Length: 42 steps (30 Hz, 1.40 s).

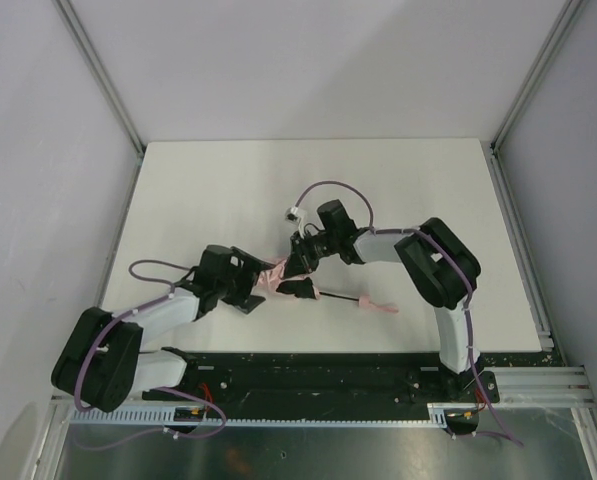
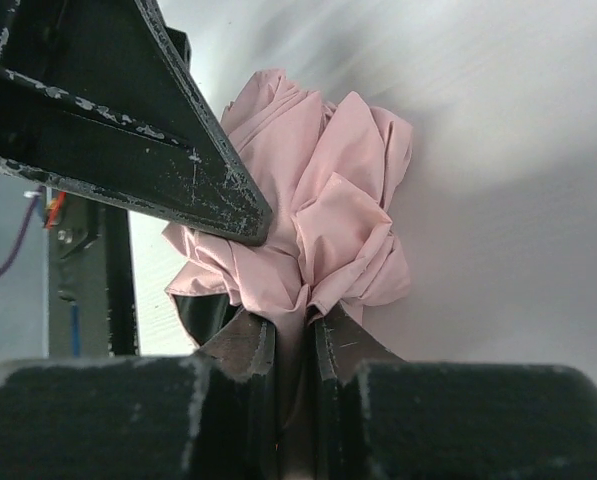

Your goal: Put away the umbrella

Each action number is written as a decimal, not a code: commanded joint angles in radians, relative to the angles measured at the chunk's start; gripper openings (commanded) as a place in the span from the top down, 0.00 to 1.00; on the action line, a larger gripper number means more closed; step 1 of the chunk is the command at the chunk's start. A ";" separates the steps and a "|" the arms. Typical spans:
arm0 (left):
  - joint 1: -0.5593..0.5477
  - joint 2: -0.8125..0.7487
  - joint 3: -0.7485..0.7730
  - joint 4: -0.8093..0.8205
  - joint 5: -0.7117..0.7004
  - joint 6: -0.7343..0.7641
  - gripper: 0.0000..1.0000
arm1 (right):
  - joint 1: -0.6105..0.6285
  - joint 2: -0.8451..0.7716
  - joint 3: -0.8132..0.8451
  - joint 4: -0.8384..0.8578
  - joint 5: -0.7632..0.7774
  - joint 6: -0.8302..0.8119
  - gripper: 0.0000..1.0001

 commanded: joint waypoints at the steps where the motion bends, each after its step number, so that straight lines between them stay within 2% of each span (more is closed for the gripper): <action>1: -0.009 0.037 0.040 -0.070 -0.026 0.066 0.01 | -0.026 0.133 -0.059 -0.171 0.032 0.031 1.00; 7: -0.088 0.104 0.047 -0.038 -0.150 0.031 0.01 | -0.064 0.165 -0.045 -0.123 -0.056 0.111 1.00; 11: -0.141 0.183 0.015 0.056 -0.206 -0.008 0.01 | -0.069 0.169 -0.037 -0.118 -0.077 0.131 1.00; 14: -0.160 0.249 0.004 0.102 -0.235 -0.016 0.07 | -0.069 0.174 -0.036 -0.118 -0.093 0.137 1.00; 16: -0.163 0.281 0.003 0.123 -0.251 -0.012 0.16 | -0.069 0.175 -0.036 -0.121 -0.098 0.135 1.00; 24: -0.165 0.313 -0.023 0.153 -0.268 0.015 0.71 | -0.052 0.121 -0.035 -0.127 -0.095 0.133 1.00; 26: -0.164 0.310 -0.025 0.153 -0.264 0.028 0.79 | -0.047 0.089 -0.036 -0.119 -0.082 0.142 0.99; 28: -0.164 0.308 -0.026 0.153 -0.258 0.041 0.86 | -0.045 0.053 -0.035 -0.116 -0.058 0.151 0.93; 37: -0.162 0.318 -0.026 0.143 -0.232 0.072 0.98 | -0.040 -0.140 0.032 -0.279 0.136 0.075 0.43; 42: -0.161 0.311 -0.026 0.128 -0.225 0.077 1.00 | 0.027 -0.226 0.039 -0.370 0.266 -0.052 0.26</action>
